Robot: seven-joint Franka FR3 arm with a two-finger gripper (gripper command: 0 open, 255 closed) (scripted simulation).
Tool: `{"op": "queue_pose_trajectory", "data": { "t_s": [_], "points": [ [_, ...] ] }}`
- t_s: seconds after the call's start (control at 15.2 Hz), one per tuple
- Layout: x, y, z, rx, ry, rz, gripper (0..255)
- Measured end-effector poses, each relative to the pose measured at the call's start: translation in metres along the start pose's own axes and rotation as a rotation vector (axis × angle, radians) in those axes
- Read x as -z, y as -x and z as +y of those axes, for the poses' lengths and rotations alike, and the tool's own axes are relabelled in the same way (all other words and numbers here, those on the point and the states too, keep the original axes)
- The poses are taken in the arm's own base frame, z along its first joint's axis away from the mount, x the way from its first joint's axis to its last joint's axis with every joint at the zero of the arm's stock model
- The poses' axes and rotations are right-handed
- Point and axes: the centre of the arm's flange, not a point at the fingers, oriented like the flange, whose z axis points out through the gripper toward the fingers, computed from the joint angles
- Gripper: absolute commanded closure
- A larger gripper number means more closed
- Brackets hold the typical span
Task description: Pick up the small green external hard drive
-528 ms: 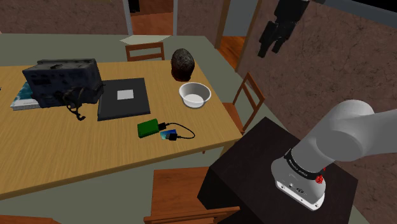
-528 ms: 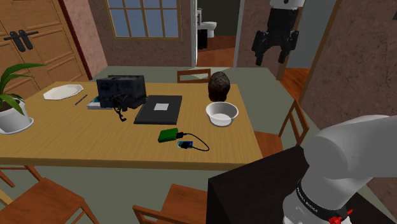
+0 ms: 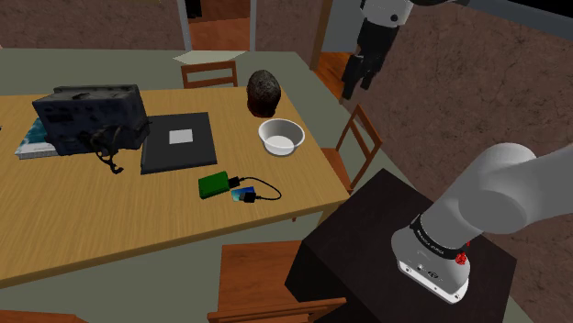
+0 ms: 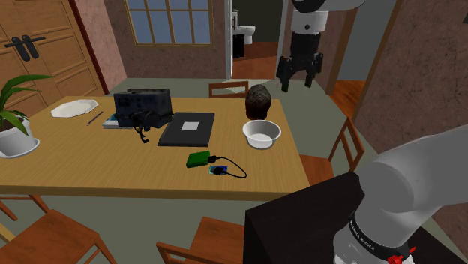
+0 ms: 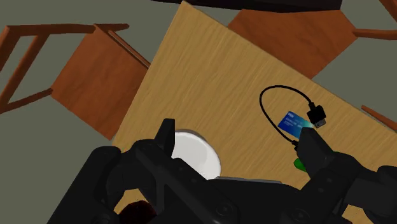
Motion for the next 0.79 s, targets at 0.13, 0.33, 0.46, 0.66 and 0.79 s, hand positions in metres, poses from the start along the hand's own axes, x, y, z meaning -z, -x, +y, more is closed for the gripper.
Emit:
{"op": "queue_pose_trajectory", "data": {
  "t_s": [0.13,0.33,0.46,0.66,0.79],
  "points": [
    [-0.02,-0.018,-0.011,0.036,0.008,-0.008,0],
    [-0.044,-0.044,-0.025,0.091,0.02,-0.018,0],
    [-0.066,-0.06,-0.036,0.127,0.027,-0.026,0],
    [-0.095,-0.084,-0.055,0.182,0.039,-0.037,0],
    [-0.115,-0.099,-0.066,0.218,0.047,-0.045,0]
  ]
}}
